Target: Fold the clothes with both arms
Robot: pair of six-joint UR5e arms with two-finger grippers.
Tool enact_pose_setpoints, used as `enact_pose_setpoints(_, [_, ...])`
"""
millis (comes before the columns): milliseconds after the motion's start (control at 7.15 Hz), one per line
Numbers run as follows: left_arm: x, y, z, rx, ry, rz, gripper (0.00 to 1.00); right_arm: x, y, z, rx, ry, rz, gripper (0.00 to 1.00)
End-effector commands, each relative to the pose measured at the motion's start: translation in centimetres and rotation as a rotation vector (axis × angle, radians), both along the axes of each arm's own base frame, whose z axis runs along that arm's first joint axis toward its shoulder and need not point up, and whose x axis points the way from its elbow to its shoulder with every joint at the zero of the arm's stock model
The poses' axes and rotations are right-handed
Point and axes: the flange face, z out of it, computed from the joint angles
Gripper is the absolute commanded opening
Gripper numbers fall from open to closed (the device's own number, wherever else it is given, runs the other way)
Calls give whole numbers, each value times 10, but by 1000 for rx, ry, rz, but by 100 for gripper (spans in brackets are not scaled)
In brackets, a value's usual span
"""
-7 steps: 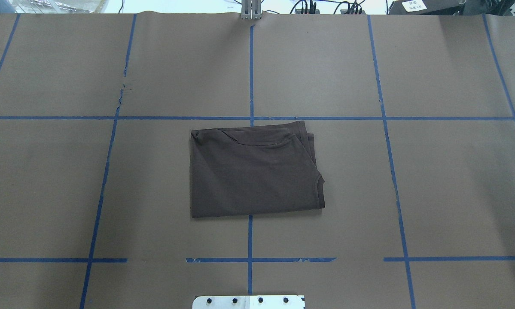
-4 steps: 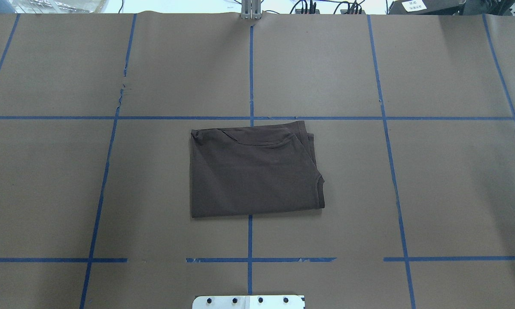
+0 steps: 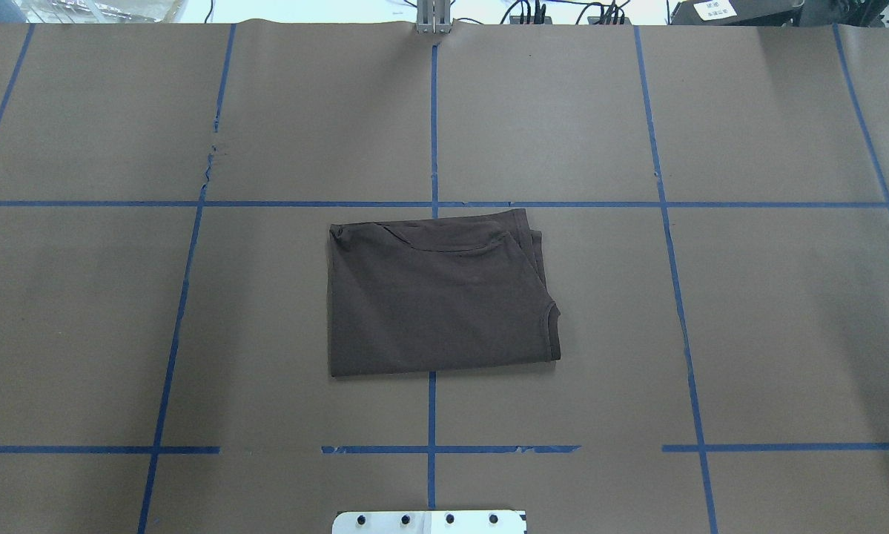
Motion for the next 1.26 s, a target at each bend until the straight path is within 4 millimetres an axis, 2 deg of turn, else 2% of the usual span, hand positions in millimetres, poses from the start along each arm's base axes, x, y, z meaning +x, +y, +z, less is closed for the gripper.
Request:
enact_pose_setpoints(0, [-6, 3, 7, -16, -3, -16, 100, 0, 0, 0, 0, -2, 0, 100])
enact_pose_setpoints(839, [-18, 4, 8, -26, -5, -56, 100, 0, 0, -1, 3, -2, 0, 100])
enact_pose_setpoints(1119, [-22, 1, 11, -18, -64, -62, 100, 0, 0, -1, 3, -2, 0, 100])
